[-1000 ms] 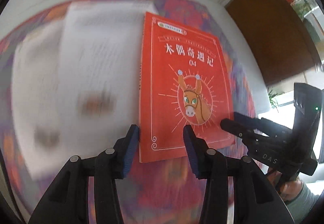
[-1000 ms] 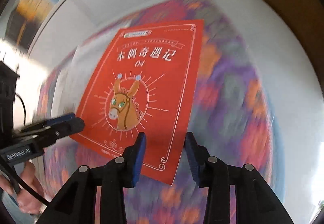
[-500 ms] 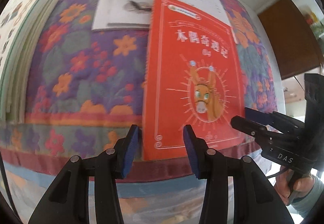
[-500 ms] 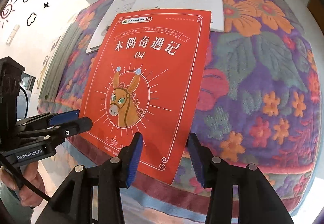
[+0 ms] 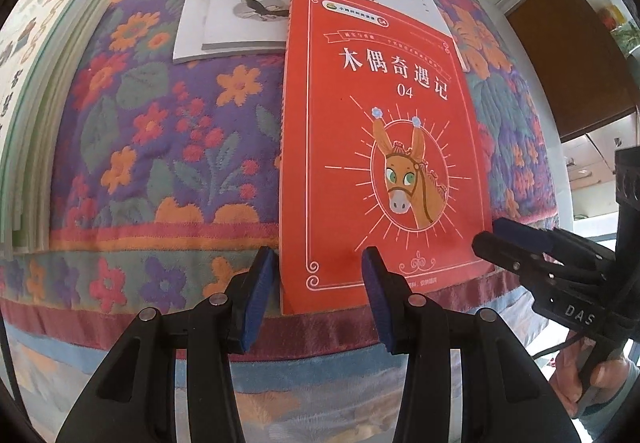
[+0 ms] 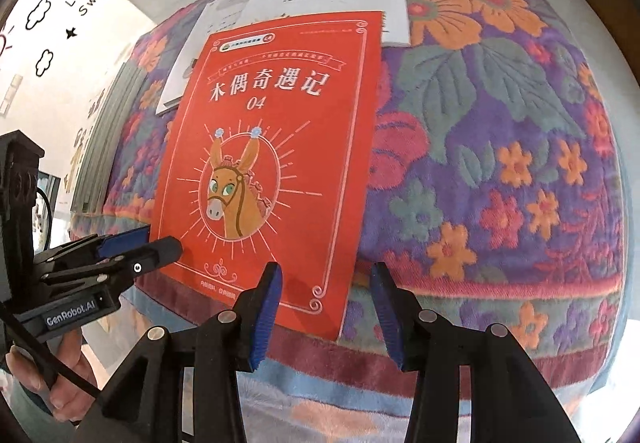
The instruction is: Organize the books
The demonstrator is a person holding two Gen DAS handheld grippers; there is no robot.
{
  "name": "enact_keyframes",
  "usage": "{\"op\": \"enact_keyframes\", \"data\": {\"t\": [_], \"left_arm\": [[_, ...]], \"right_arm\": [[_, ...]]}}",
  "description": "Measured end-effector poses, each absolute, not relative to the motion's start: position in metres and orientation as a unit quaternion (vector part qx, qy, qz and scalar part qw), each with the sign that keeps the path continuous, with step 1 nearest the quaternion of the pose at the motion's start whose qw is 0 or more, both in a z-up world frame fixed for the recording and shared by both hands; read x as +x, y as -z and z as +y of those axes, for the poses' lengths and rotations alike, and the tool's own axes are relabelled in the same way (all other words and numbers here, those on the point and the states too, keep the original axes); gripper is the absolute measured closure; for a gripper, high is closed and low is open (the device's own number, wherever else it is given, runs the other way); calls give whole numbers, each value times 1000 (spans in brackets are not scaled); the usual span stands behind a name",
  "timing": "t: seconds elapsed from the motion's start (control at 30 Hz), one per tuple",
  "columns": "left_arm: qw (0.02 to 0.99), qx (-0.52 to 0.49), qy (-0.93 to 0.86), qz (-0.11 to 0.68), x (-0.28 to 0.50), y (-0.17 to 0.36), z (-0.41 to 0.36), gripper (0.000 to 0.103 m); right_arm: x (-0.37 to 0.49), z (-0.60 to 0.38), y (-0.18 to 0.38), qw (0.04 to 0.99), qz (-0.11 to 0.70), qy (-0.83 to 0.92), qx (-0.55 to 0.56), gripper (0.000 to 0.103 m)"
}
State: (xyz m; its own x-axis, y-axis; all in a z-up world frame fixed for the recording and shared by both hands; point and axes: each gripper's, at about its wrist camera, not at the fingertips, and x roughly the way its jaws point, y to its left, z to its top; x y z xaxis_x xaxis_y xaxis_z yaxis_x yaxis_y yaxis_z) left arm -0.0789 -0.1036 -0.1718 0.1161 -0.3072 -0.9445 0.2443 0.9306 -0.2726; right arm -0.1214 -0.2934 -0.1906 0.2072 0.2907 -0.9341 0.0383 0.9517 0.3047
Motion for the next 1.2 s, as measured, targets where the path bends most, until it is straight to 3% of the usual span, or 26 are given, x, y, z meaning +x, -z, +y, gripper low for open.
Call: {"op": "enact_keyframes", "data": {"t": [0.23,0.57,0.77,0.83,0.93,1.07,1.2], "left_arm": [[748,-4,188,637,-78,173,-114,62],[746,-22,200,635,-75,173,-109,62],[731,-72,235,636,-77,167,-106,62],[721,-135,266,626,-74,155,-96,62],[696,-243,315,598,-68,136,-82,66],[721,-154,280,615,-64,148,-109,85],[718,-145,278,621,-62,159,-136,88]], "right_arm": [[-134,-292,189,778,616,-68,107,59],[-135,-306,190,778,604,-61,161,62],[-135,-312,194,768,600,-73,212,61],[-136,-318,196,764,597,-79,230,61],[-140,-329,198,754,592,-93,270,61],[-142,-333,201,746,589,-97,295,61],[-144,-341,205,735,587,-101,324,61]]}}
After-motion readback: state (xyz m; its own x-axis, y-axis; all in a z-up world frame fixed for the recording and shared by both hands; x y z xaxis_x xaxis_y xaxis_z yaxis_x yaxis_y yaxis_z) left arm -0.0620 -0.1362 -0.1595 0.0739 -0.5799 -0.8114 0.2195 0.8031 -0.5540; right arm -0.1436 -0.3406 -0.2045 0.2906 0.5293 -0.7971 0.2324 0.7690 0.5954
